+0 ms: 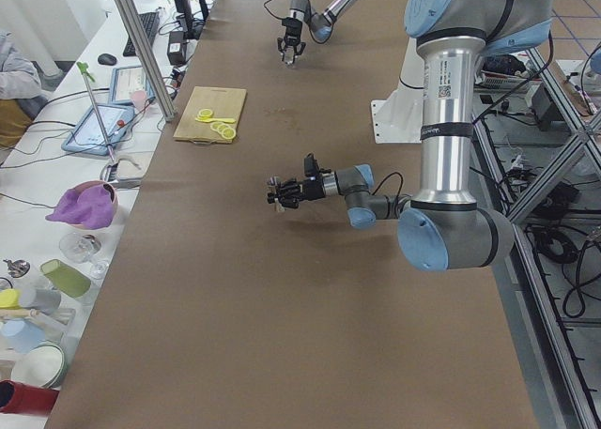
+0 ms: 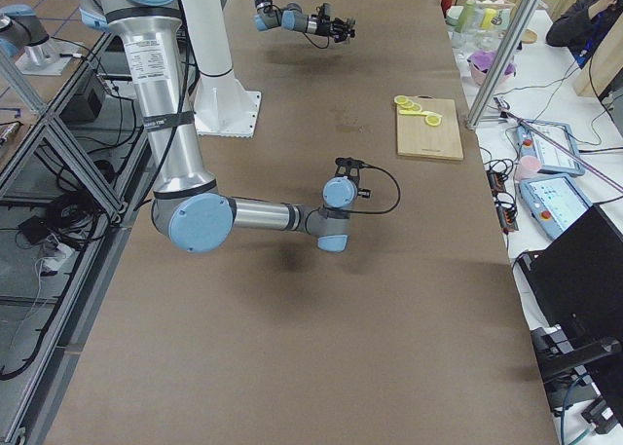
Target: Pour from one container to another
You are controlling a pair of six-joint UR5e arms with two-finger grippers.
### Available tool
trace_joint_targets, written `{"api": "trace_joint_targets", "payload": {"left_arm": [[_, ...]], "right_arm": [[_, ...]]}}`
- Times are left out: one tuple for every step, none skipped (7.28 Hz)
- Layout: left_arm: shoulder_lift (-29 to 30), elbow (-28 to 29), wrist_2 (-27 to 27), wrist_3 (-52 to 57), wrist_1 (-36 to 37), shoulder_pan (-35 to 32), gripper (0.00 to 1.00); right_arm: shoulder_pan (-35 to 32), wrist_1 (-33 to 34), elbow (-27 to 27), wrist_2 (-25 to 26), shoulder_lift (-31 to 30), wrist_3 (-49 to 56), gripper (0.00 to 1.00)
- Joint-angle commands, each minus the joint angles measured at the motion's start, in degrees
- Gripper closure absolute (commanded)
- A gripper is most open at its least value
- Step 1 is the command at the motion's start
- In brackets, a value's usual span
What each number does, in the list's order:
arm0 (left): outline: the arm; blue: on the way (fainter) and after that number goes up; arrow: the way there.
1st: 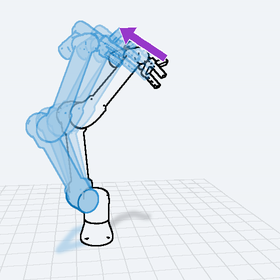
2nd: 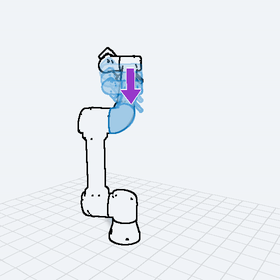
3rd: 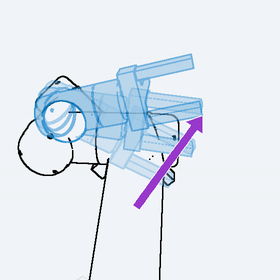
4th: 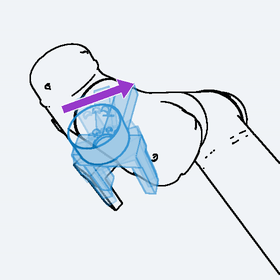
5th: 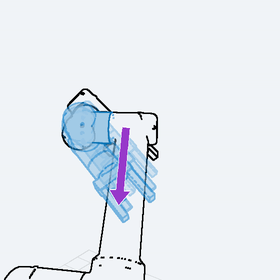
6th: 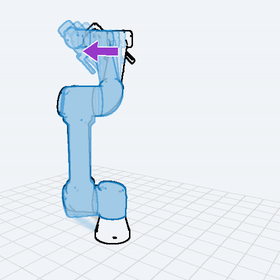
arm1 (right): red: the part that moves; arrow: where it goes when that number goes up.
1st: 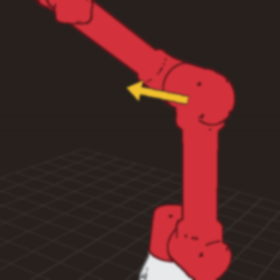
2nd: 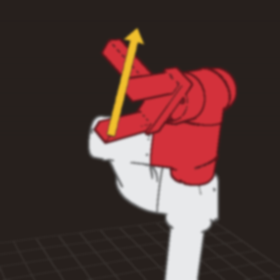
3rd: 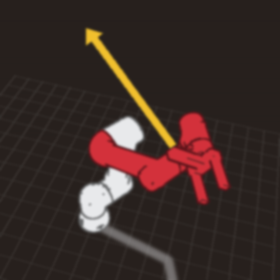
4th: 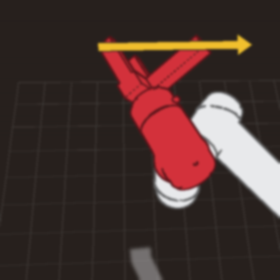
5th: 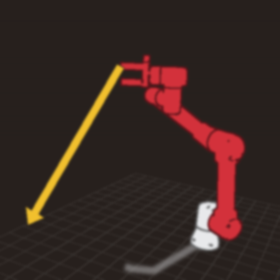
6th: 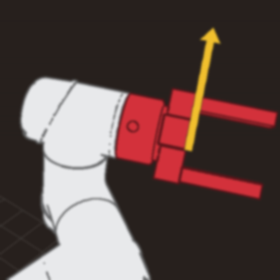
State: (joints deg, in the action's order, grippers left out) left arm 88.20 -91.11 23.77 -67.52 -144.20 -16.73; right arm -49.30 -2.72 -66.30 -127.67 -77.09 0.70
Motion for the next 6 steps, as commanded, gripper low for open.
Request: {"api": "trace_joint_targets", "payload": {"left_arm": [[0.8,-0.2,-2.9,-1.4,3.7,0.4,1.00],[0.8,-0.2,-3.3,-1.7,4.2,0.4,1.00],[0.8,-0.4,-3.5,-3.0,4.2,0.4,1.00],[0.9,-0.2,-3.6,-4.0,4.3,0.4,1.00],[0.8,-0.2,-4.2,-5.4,4.2,0.6,1.00],[0.8,0.1,-4.2,-8.5,4.4,1.6,1.00]], "right_arm": [[0.0,-0.2,1.2,0.1,1.0,0.0,1.00],[0.2,-0.2,1.2,0.1,1.1,0.0,1.00],[0.3,-0.2,1.2,0.1,1.2,0.0,1.00],[0.4,-0.2,1.2,0.2,1.3,0.0,1.00],[1.0,-0.2,1.0,0.9,1.3,0.0,1.00],[1.7,-0.2,0.8,1.0,1.3,0.0,1.00]]}}
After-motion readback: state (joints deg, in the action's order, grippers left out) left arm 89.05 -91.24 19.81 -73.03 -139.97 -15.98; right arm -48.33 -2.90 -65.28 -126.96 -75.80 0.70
